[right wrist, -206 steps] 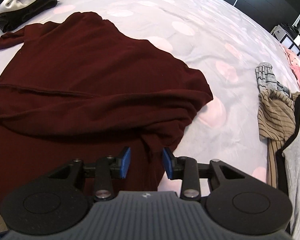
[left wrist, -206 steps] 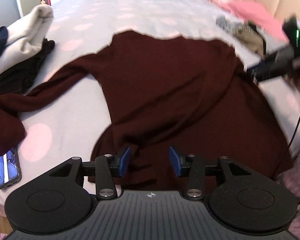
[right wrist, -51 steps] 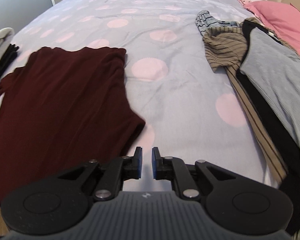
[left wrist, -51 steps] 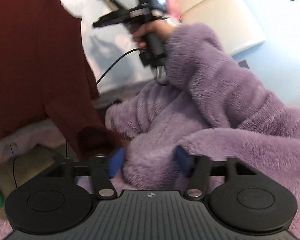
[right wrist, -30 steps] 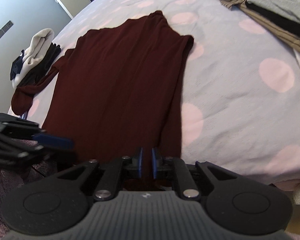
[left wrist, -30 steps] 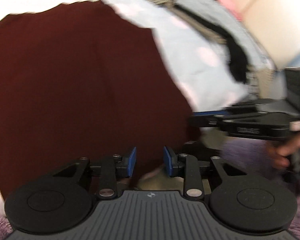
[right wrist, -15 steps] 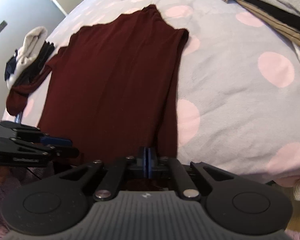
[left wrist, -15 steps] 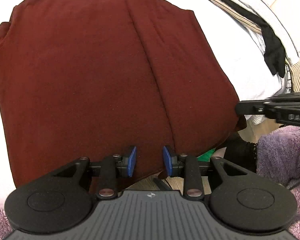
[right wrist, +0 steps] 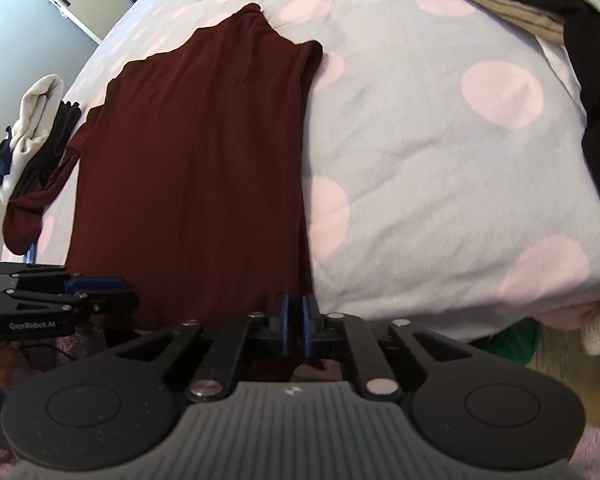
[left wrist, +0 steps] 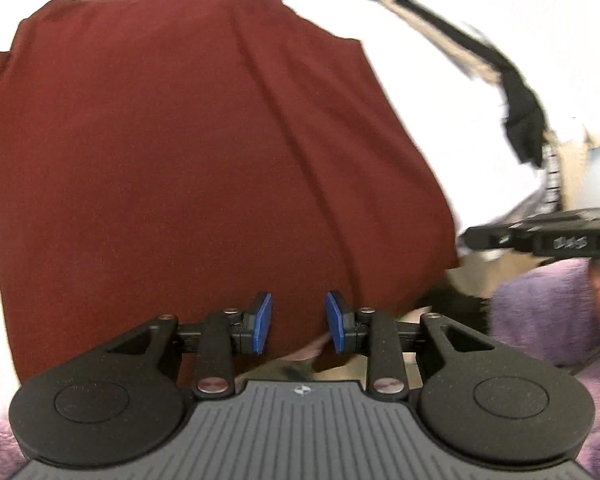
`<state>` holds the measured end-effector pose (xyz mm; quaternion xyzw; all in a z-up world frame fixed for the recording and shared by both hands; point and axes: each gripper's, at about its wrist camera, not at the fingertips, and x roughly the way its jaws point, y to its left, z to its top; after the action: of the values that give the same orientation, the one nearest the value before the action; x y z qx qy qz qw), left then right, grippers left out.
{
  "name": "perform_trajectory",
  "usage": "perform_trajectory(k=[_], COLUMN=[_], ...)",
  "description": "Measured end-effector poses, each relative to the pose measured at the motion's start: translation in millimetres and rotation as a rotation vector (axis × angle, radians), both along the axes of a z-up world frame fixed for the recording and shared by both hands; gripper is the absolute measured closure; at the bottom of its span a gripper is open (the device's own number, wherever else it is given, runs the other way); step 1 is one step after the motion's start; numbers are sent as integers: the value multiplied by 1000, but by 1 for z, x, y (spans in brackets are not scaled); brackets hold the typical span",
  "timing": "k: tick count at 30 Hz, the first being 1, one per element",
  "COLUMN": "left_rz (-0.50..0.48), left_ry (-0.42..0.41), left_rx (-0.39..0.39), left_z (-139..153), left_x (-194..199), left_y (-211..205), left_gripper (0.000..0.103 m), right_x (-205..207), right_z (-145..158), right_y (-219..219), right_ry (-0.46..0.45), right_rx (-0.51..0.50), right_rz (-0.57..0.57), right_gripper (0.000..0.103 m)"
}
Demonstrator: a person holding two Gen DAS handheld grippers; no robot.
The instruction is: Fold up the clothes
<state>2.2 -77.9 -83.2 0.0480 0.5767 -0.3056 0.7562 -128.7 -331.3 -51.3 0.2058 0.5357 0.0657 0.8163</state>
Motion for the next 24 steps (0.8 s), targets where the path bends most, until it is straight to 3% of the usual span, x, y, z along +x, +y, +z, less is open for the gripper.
perform_trajectory(k=[4,7,11,14,16,17,20,24], left_rz=[-80,-109,-141,-152,-150,-148,-140,-136], left_ry=[-19,-29,-54,-63,-62,-61,-55,-49], left_rx=[-14,-2,30,55,59,59,59,66], left_z=[-3,-6,-5,-6,-5,-5,-6,-6], left_x=[-10,-14,-23,-26,-28,-28,-27,-27], left_y=[-23,-34,-33,-32,-29,-27,-27,-28], left_gripper=[76,76,76,76,76,76,76,76], right_x=[-7,-5,-1,4,4,3,-4,-10], right_z=[-6,-13,-27,-39,-44,-45,-39,-19], right_y=[7,17,31,35,36,36,30,13], right_ry=[38,44,15,-5,-2,23,67,32], right_rx=[-29,-64,-163,-162,-156,-161,-174,-140], right_rz=[55,111,203,245,268,276,264,185], right_gripper=[89,79,79,80,88,103,103,103])
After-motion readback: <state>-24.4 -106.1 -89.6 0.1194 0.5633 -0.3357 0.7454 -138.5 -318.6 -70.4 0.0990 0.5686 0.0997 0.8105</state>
